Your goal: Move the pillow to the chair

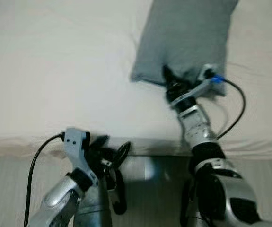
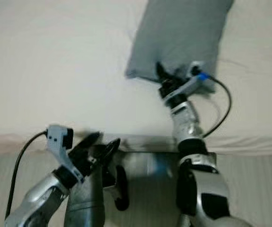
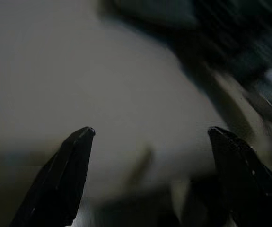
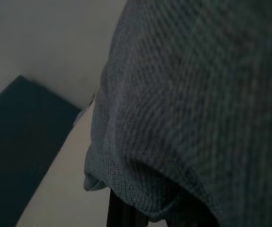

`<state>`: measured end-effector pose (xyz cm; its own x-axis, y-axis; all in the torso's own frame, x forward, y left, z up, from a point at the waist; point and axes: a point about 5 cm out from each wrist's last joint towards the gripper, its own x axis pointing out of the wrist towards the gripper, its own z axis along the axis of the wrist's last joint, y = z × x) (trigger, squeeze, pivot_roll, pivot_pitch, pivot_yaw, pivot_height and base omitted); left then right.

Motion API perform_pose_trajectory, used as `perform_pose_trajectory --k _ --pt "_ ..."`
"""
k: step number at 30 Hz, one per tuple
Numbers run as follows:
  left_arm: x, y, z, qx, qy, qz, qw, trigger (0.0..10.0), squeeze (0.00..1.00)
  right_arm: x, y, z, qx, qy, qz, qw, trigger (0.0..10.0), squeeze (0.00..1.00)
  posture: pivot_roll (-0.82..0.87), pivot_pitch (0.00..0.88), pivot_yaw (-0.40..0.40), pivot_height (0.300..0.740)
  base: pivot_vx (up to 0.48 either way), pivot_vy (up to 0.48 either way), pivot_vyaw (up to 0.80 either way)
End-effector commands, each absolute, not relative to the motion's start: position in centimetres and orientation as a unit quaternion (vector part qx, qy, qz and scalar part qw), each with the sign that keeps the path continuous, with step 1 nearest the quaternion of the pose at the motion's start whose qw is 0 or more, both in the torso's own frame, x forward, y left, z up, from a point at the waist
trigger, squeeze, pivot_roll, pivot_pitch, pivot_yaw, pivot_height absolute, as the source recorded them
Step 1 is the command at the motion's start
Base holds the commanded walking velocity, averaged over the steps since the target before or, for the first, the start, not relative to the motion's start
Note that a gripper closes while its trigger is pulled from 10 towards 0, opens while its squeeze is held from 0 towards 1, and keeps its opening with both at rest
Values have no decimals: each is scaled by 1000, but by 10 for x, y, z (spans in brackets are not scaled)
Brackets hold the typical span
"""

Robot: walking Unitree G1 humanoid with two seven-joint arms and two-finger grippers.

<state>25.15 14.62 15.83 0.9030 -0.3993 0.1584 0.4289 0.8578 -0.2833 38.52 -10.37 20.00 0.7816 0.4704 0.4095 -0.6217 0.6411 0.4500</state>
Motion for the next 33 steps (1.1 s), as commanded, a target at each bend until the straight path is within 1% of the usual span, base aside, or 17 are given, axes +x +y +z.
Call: perform_pose_trajectory --k 1,2,3,4,6,7,8,9,11,13,14,15,16,22,26,27,33 --pt "256 165 157 -159 -64 -177 969 10000 0 380 -79 200 274 -111 366 882 0 0 41 376 83 539 0 0 0" --pt "258 167 158 -157 -69 -173 970 10000 0 379 -78 200 273 -110 368 882 0 0 41 376 83 544 0 0 0" --pt "262 173 159 -155 -76 -163 971 10000 0 379 -76 203 270 -111 375 880 0 0 22 337 58 549 0 0 0" --pt "265 177 159 -154 -81 -156 972 10000 0 380 -75 205 269 -112 379 879 0 0 22 337 58 554 0 0 0" --pt "275 186 160 -161 -96 -136 973 10000 0 380 -73 211 265 -114 387 876 0 0 2 292 31 564 0 0 0" --pt "277 187 159 -164 -99 -132 973 10000 0 380 -73 212 264 -114 388 876 0 0 2 292 31 568 0 0 0" --pt "280 187 160 -172 -106 -126 971 10000 0 380 -72 215 261 -115 393 874 0 0 -8 259 14 573 0 0 0" --pt "281 187 161 -177 -111 -123 970 10000 0 379 -70 216 260 -116 397 873 0 0 -8 259 14 578 0 0 0" --pt "290 181 159 -197 -118 -117 966 10000 0 378 -67 217 257 -110 406 870 0 0 -33 210 -19 593 0 0 0" --pt "292 179 157 -200 -117 -115 966 10000 0 379 -66 215 256 -106 406 871 0 0 -37 204 -23 598 0 0 0" --pt "297 172 150 -203 -107 -112 967 10000 0 378 -65 211 249 -97 407 873 0 0 -52 178 -39 608 0 0 0" --pt "297 172 150 -203 -107 -112 967 10000 0 378 -65 211 249 -97 407 873 0 0 -52 178 -39 608 0 0 0" --pt "301 166 144 -203 -98 -110 968 10000 0 377 -63 208 241 -89 409 875 0 0 -52 178 -39 617 0 0 0" --pt "307 153 130 -231 -87 -107 963 10000 0 375 -64 184 235 -46 399 885 0 0 -74 131 -66 647 0 0 0" --pt "315 153 125 -221 -71 -71 970 10000 0 372 -64 168 223 -18 392 893 0 0 -81 110 -85 671 0 0 0" --pt "315 153 125 -221 -71 -71 970 10000 0 372 -64 168 223 -18 392 893 0 0 -81 110 -85 671 0 0 0" --pt "322 150 116 -211 -56 -66 974 10000 0 372 -65 163 213 -4 390 896 0 0 -88 93 -107 705 0 0 0"
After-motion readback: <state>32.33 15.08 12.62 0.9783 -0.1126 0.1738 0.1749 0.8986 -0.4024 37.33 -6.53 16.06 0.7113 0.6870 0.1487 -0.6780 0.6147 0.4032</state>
